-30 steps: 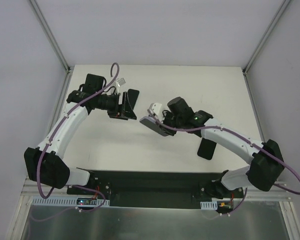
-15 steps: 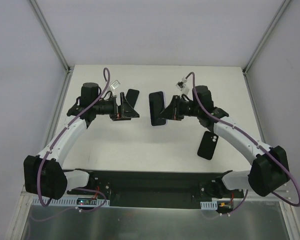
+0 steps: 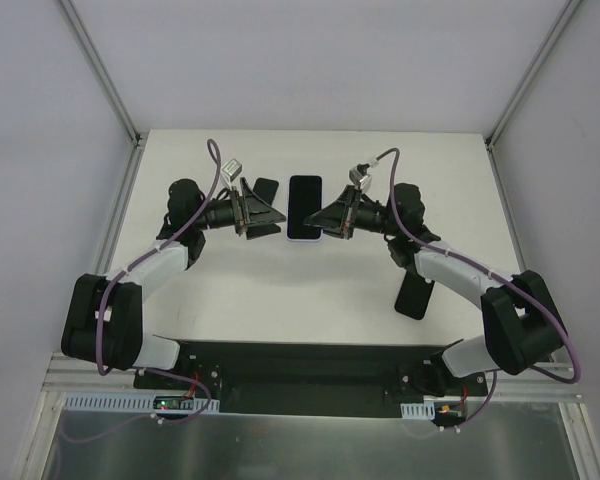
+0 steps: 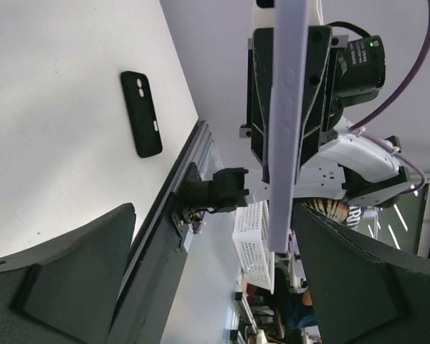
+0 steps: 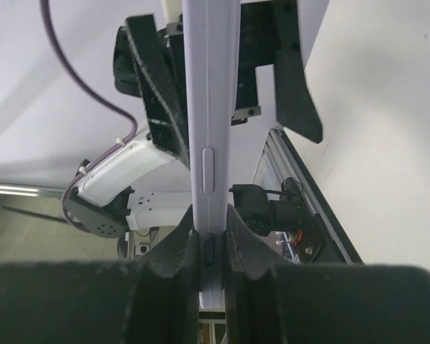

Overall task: Take the phone out of the phone case
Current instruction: Pick up the phone at the corner of the board, then remove the phone case from the phone.

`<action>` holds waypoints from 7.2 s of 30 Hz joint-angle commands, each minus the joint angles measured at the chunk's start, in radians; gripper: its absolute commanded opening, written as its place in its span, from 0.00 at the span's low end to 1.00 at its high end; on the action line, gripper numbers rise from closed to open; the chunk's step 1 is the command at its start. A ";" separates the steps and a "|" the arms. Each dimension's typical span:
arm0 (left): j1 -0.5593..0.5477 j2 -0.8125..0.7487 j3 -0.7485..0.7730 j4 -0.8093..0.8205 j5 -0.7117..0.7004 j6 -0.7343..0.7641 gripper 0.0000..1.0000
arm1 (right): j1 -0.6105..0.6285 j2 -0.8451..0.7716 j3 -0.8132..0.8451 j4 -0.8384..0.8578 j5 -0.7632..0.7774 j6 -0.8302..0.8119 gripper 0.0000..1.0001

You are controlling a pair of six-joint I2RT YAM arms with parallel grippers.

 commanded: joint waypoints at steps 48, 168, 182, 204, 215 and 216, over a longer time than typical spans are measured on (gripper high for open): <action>-0.076 0.035 0.168 0.196 -0.080 -0.208 0.00 | 0.225 -0.366 0.225 -1.087 0.670 -0.616 0.86; -0.075 0.121 0.116 0.446 -0.028 -0.426 0.00 | 0.176 -0.397 0.136 -0.838 0.521 -0.555 0.87; -0.075 0.120 0.116 0.446 -0.022 -0.426 0.00 | 0.179 -0.403 0.118 -0.841 0.569 -0.564 0.87; -0.075 0.121 0.120 0.448 -0.020 -0.428 0.00 | 0.187 -0.411 0.138 -0.866 0.590 -0.584 0.87; -0.075 0.128 0.125 0.446 -0.018 -0.425 0.00 | 0.198 -0.427 0.137 -0.858 0.609 -0.585 0.87; -0.075 0.130 0.123 0.446 -0.018 -0.423 0.00 | 0.198 -0.431 0.136 -0.858 0.609 -0.587 0.87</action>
